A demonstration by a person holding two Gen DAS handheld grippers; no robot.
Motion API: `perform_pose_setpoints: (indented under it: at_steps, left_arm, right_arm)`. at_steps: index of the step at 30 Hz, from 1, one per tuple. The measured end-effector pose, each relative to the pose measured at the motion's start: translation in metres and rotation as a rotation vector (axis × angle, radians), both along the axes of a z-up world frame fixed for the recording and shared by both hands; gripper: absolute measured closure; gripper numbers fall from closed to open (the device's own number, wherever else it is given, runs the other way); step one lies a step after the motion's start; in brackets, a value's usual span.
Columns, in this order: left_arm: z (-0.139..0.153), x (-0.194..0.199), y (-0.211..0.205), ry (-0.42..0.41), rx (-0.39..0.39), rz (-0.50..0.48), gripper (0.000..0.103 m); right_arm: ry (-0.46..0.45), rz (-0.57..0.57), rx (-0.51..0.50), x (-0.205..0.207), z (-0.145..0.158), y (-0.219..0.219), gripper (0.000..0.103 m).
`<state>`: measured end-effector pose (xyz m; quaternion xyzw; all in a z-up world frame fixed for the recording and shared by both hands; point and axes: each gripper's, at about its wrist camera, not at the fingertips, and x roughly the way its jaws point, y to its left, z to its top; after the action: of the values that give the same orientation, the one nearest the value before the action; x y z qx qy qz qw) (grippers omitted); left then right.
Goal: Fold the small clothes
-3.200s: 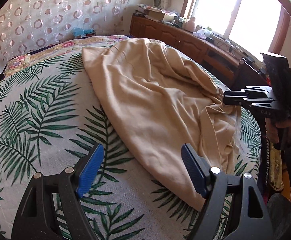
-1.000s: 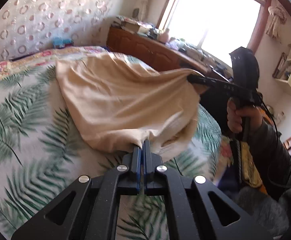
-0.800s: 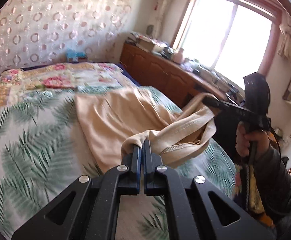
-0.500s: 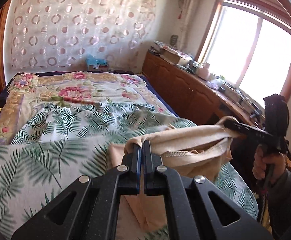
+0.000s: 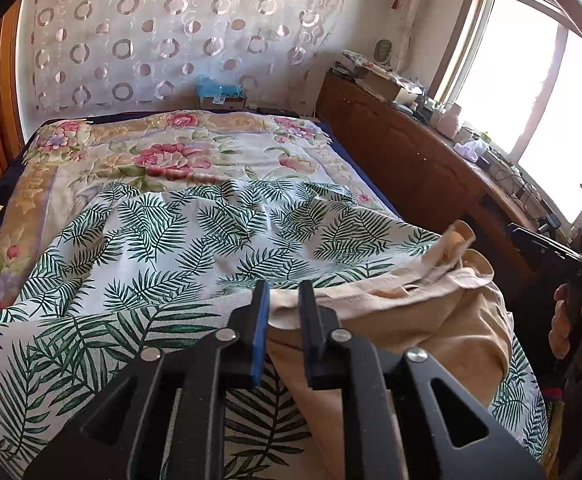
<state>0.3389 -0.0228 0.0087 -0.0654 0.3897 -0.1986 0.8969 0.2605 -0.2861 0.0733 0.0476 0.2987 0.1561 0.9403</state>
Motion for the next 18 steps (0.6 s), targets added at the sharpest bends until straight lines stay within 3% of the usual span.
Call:
perform_pose_setpoints:
  at_steps: [2, 4, 5, 7, 12, 18]
  left_arm:
    - [0.002, -0.007, 0.002, -0.008, -0.007, -0.024, 0.059]
    - [0.003, -0.015, 0.004, -0.015, -0.011, -0.053, 0.048]
    - [0.001, -0.018, 0.004, -0.008, -0.006, -0.064, 0.037]
    - [-0.004, -0.021, 0.003, 0.007, -0.003, -0.08, 0.03]
    - [-0.028, -0.016, -0.005, 0.091, -0.007, -0.092, 0.03]
    - [-0.047, -0.011, -0.015, 0.134, -0.003, -0.1, 0.03]
  right_arm:
    - [0.004, 0.012, -0.051, -0.01, -0.004, 0.004, 0.043]
    - [0.031, 0.032, -0.074, -0.019, -0.014, 0.004, 0.043]
    - [0.06, 0.033, -0.081, -0.019, -0.022, 0.004, 0.043]
    - [0.106, 0.015, -0.095, -0.017, -0.036, 0.005, 0.043]
    - [0.164, 0.011, -0.01, -0.006, -0.054, 0.009, 0.043]
    - [0.218, 0.009, -0.029, 0.013, -0.064, 0.024, 0.041]
